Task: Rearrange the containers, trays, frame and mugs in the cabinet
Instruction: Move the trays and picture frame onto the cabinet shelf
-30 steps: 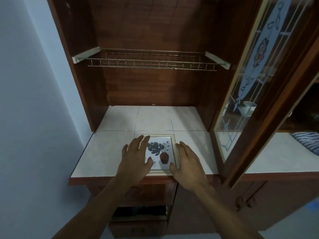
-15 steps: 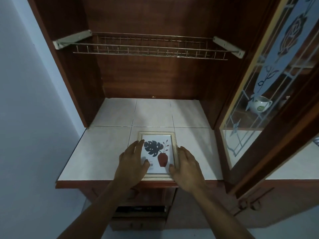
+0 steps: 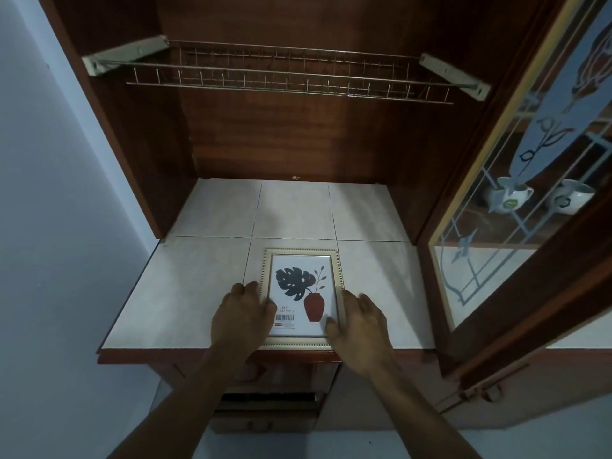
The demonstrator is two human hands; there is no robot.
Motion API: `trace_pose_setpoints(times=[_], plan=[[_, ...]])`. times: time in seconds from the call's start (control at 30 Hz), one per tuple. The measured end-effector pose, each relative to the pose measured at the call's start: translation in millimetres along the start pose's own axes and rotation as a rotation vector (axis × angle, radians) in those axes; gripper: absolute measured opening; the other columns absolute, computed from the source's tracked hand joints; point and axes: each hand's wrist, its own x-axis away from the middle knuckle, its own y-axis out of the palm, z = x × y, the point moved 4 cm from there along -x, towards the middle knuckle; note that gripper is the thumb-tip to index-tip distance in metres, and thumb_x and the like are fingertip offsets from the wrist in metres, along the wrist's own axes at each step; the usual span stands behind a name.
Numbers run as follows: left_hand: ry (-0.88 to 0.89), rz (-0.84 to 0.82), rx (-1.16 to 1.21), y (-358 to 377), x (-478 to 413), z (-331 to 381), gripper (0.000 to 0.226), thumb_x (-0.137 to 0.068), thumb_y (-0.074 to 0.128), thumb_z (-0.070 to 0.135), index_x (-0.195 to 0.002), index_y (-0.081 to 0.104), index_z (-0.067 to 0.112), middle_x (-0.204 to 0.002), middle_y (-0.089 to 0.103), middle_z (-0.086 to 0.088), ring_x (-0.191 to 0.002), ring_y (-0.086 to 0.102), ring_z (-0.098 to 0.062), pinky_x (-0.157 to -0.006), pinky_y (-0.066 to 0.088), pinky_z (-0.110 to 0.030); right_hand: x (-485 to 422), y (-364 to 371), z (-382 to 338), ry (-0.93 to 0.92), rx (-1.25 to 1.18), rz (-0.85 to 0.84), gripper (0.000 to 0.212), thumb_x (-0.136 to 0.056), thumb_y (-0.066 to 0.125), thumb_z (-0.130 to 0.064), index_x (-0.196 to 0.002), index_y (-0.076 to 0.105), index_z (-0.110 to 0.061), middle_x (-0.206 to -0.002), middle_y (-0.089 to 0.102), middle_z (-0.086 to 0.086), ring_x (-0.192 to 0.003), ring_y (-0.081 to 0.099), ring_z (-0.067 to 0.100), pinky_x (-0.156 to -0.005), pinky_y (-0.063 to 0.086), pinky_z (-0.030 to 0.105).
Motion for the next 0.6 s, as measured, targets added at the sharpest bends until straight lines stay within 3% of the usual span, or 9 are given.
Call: trace_pose_setpoints(times=[0.17, 0.27, 0.5, 0.57, 0.6], plan=[[0.01, -0.056, -0.007, 2.1, -4.6, 1.7, 0.035, -0.096, 0.043, 0.035, -0.118, 0.054, 0.01, -0.108, 0.058, -0.009, -0.09, 0.062, -0.023, -0.07, 0.047, -0.027, 3.3, 3.7, -4.4, 0.036, -0.131, -0.02, 0.065, -0.084, 0.03, -0.049, -0.139, 0.041, -0.016, -0.133, 0.052, 0.004, -0.123, 0.04, 0.022, -0.108, 0.036, 0.045], [0.025, -0.068, 0.008, 2.7, -6.3, 1.1, 0.034, -0.097, 0.044, 0.033, -0.117, 0.056, 0.008, -0.108, 0.058, -0.01, -0.09, 0.062, -0.023, -0.075, 0.052, -0.029, 4.8, 5.3, -7.7, 0.055, -0.218, -0.025, 0.064, -0.084, 0.038, -0.045, -0.141, 0.04, -0.016, -0.135, 0.049, 0.003, -0.124, 0.037, 0.019, -0.104, 0.043, 0.037], [0.057, -0.065, -0.044, 0.6, -9.0, 2.1, 0.033, -0.099, 0.041, 0.031, -0.116, 0.057, 0.008, -0.111, 0.058, -0.011, -0.093, 0.061, -0.021, -0.08, 0.05, -0.027, 1.6, 4.5, -10.4, 0.031, -0.305, 0.022, 0.053, -0.096, 0.053, -0.024, -0.146, 0.038, -0.018, -0.143, 0.045, 0.002, -0.134, 0.035, 0.019, -0.108, 0.037, 0.03], [0.06, -0.057, -0.041, 0.6, -9.5, 1.6, 0.033, -0.1, 0.04, 0.032, -0.116, 0.057, 0.008, -0.112, 0.058, -0.011, -0.089, 0.06, -0.02, -0.078, 0.05, -0.026, 2.6, 2.1, -11.3, 0.028, -0.35, 0.052, 0.048, -0.097, 0.053, -0.021, -0.144, 0.041, -0.018, -0.142, 0.044, 0.001, -0.132, 0.039, 0.017, -0.104, 0.038, 0.02], [0.064, -0.056, -0.041, 0.3, -9.6, 1.5, 0.033, -0.1, 0.04, 0.032, -0.116, 0.056, 0.008, -0.112, 0.059, -0.01, -0.085, 0.058, -0.018, -0.076, 0.049, -0.024, 2.5, 0.8, -12.2, 0.032, -0.393, 0.065, 0.045, -0.098, 0.053, -0.018, -0.142, 0.042, -0.018, -0.141, 0.041, 0.001, -0.129, 0.042, 0.015, -0.099, 0.036, 0.009]])
